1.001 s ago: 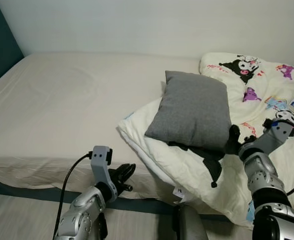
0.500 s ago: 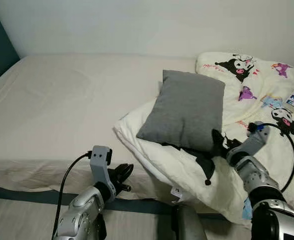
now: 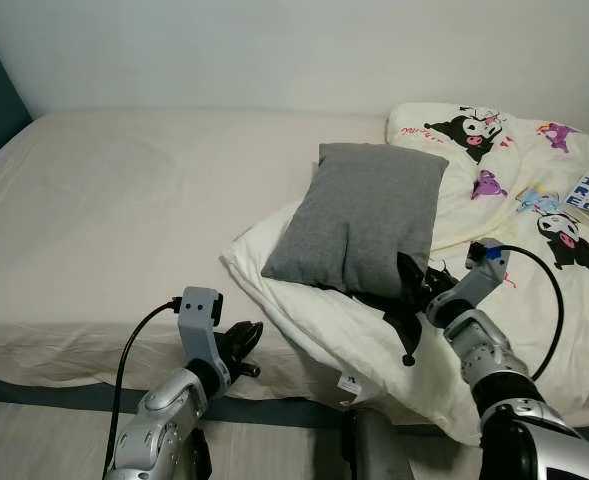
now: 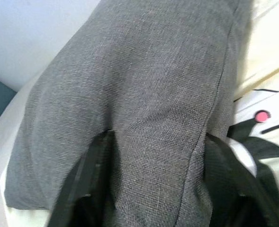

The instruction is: Clean up the room

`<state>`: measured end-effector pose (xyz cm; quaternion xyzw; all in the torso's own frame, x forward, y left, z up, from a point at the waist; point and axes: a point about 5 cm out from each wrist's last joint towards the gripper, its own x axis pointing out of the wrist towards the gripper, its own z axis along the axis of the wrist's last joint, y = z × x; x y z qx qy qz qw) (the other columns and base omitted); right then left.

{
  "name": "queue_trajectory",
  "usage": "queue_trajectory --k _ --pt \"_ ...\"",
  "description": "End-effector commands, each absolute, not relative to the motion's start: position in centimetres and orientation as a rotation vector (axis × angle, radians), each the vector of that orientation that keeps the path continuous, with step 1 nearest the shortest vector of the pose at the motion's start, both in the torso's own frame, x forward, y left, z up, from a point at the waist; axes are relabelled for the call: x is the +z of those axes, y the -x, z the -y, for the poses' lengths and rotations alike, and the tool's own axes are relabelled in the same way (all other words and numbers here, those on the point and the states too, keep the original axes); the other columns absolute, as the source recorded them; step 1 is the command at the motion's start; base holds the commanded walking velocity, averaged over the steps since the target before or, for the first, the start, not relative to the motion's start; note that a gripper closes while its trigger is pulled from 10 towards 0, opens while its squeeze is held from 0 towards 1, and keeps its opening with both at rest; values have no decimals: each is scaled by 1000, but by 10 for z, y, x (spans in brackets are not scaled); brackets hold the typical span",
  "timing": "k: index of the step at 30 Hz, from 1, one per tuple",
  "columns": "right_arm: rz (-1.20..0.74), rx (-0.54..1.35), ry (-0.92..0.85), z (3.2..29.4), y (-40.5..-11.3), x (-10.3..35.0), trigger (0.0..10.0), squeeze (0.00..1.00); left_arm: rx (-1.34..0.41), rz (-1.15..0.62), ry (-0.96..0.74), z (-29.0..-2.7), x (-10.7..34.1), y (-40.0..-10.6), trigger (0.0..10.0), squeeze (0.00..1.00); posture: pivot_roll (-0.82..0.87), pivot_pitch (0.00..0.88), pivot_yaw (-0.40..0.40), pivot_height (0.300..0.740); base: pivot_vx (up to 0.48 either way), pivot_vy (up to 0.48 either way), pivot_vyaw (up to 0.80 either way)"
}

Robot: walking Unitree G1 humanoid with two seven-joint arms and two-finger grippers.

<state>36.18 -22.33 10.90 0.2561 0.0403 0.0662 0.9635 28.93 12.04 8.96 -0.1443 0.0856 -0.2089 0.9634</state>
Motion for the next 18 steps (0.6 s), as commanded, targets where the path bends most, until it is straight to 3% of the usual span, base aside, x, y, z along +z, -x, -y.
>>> queue_trajectory --k 1,18 --pt "-147 202 -491 204 -361 99 0 0 -405 -173 271 -125 89 -290 10000 0 74 188 -13 578 0 0 0" --pt "-112 180 -515 198 -364 102 0 0 -391 -169 271 -126 89 -291 10000 0 68 187 -16 578 0 0 0"
